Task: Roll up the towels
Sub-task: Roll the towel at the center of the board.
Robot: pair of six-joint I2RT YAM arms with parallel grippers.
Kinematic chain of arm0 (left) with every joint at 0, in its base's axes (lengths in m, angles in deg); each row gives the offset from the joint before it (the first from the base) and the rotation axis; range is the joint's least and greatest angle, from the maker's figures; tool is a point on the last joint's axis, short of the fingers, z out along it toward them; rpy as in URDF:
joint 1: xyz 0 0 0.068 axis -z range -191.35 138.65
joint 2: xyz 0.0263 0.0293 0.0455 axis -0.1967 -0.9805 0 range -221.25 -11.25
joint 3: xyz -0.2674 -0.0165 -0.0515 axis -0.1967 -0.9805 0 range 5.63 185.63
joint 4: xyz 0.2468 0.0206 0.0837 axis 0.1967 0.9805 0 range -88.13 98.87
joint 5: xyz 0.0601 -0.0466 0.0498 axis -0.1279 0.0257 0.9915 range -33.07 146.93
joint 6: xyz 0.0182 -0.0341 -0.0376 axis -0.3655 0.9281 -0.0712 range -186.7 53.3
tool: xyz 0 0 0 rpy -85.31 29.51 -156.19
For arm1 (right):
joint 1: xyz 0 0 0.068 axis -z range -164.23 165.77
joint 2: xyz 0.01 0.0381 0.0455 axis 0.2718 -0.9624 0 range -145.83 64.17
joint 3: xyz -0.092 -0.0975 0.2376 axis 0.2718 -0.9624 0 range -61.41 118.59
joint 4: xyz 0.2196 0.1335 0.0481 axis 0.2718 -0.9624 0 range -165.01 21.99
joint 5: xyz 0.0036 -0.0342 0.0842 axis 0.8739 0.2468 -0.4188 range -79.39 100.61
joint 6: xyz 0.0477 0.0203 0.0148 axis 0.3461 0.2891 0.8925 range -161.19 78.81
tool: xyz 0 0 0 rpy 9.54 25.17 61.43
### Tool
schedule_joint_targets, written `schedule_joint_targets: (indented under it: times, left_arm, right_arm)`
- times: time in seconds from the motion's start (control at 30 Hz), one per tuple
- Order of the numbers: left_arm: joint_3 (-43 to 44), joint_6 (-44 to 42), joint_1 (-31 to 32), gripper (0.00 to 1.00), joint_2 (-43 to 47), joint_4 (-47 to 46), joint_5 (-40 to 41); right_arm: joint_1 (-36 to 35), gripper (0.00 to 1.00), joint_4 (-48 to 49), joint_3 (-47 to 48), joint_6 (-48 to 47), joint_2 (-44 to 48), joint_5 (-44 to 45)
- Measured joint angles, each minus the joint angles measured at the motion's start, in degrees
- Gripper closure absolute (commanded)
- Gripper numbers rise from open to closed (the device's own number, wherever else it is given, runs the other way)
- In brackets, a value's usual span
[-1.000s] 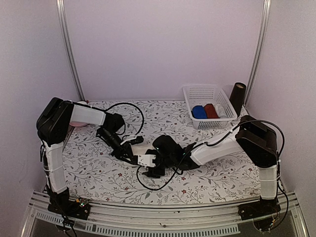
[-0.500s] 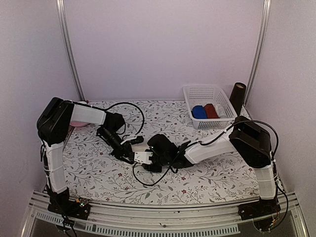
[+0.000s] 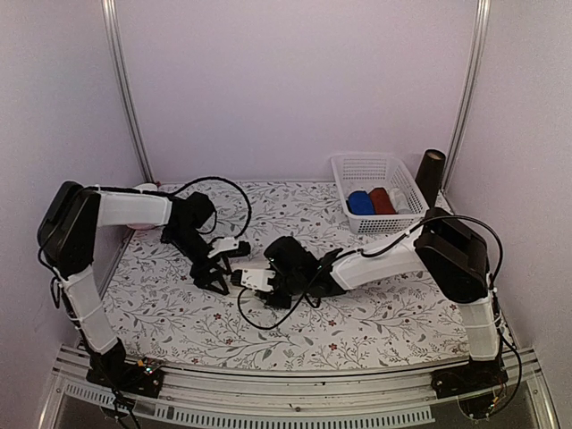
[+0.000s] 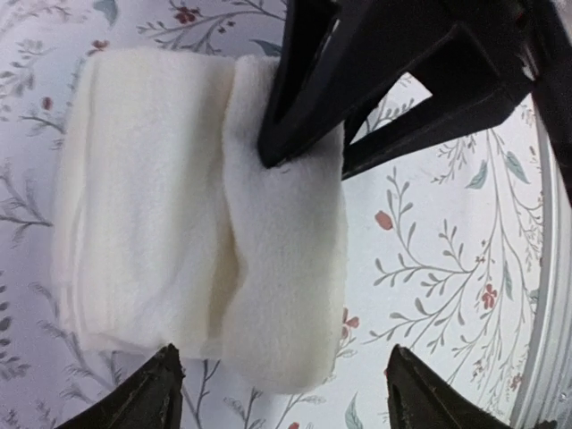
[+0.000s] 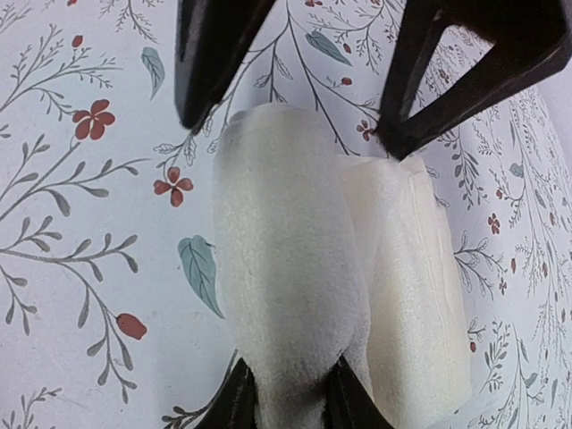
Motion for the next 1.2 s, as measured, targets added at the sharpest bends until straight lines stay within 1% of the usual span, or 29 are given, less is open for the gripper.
schedule_joint_targets:
  times: [0.17, 0.27, 0.33, 0.47, 0.53, 0.73, 0.9, 1.2]
  left_arm:
    - [-10.03, 2.08, -0.24, 0.21, 13.81, -12.48, 4.46]
    - [-17.51, 2.03, -0.26, 0.22, 19.23, -19.98, 5.11]
    - [-22.49, 1.66, -0.24, 0.23, 21.29, -23.67, 4.90]
    - [-29.29, 0.37, -0.26, 0.24, 23.85, -28.83, 2.60]
    - [-32.85, -0.81, -0.42, 0.24, 27.39, -32.00, 0.37]
    - [-37.86, -2.21, -0.13, 0.24, 34.56, -37.00, -4.46]
    - [-38.80, -3.37, 1.51, 0.27, 35.08, -38.14, -5.84]
    - [-39.34, -2.54, 4.26, 0.39, 30.73, -40.04, -4.50]
  right_arm:
    - [0.61, 0.75, -4.20, 2.01, 1.97, 0.00, -4.02]
    - [0.63, 0.74, -7.45, 3.48, 3.32, 0.00, -7.06]
    - [0.63, 0.74, -9.62, 4.48, 4.26, 0.00, -9.16]
    - [0.70, 0.74, -14.95, 6.88, 5.77, -0.13, -13.97]
    - [0.92, 0.74, -17.20, 8.17, 6.73, -0.57, -15.96]
    - [1.84, 0.74, -20.57, 11.41, 9.44, -2.21, -19.87]
    - [2.21, 0.74, -21.75, 12.66, 10.73, -2.82, -20.72]
    - [2.43, 0.73, -22.14, 13.07, 11.96, -3.13, -20.48]
